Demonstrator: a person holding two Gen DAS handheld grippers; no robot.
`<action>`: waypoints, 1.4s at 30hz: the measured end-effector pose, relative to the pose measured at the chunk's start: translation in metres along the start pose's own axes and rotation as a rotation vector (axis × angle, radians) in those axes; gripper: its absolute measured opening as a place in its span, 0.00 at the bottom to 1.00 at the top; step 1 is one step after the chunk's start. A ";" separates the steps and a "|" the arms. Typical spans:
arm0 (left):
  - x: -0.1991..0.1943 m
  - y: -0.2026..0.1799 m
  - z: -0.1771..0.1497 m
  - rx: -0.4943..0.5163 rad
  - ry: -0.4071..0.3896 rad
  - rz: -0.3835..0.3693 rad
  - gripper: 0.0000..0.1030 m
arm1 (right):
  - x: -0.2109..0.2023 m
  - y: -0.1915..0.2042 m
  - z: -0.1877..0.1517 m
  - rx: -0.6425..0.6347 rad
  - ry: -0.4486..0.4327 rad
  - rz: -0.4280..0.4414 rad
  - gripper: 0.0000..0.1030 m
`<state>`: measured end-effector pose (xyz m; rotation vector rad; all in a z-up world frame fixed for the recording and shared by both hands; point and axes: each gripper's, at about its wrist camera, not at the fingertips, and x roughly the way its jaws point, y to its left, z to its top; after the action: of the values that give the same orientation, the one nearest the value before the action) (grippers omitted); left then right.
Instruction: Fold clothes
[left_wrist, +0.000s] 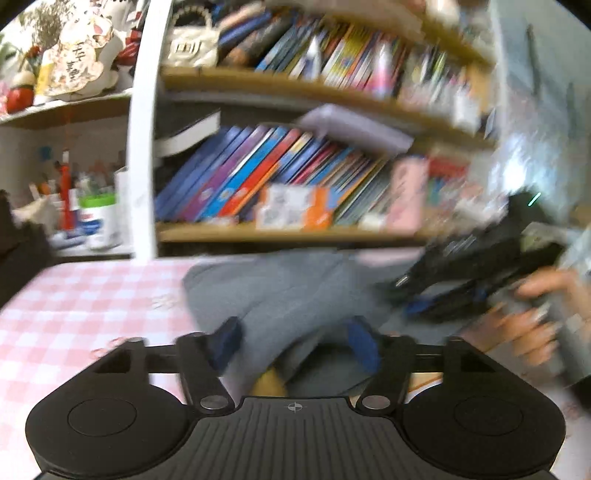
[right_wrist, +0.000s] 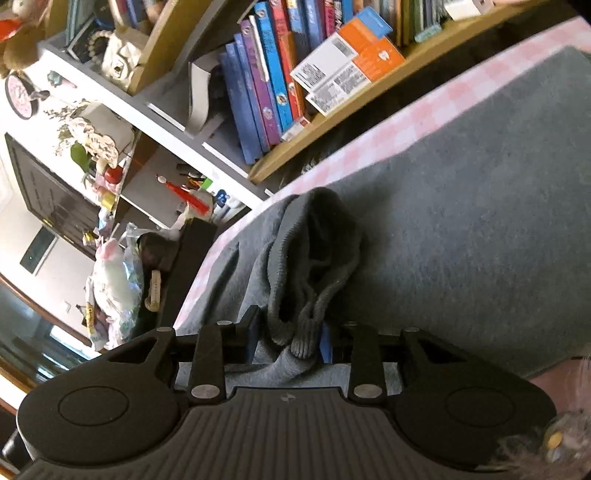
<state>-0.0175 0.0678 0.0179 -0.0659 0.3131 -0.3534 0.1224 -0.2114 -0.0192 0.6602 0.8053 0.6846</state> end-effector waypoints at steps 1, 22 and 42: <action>-0.005 0.004 0.001 -0.033 -0.036 -0.046 0.73 | -0.002 0.002 0.000 -0.014 -0.007 -0.015 0.38; 0.012 0.049 -0.013 -0.467 -0.007 -0.019 0.56 | 0.014 0.023 -0.004 -0.390 -0.082 -0.150 0.14; -0.004 0.027 -0.003 -0.350 -0.077 -0.002 0.99 | -0.093 0.015 -0.037 -0.360 -0.274 -0.333 0.66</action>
<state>-0.0127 0.0945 0.0132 -0.4221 0.2959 -0.2940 0.0411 -0.2628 0.0114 0.2736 0.5030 0.4080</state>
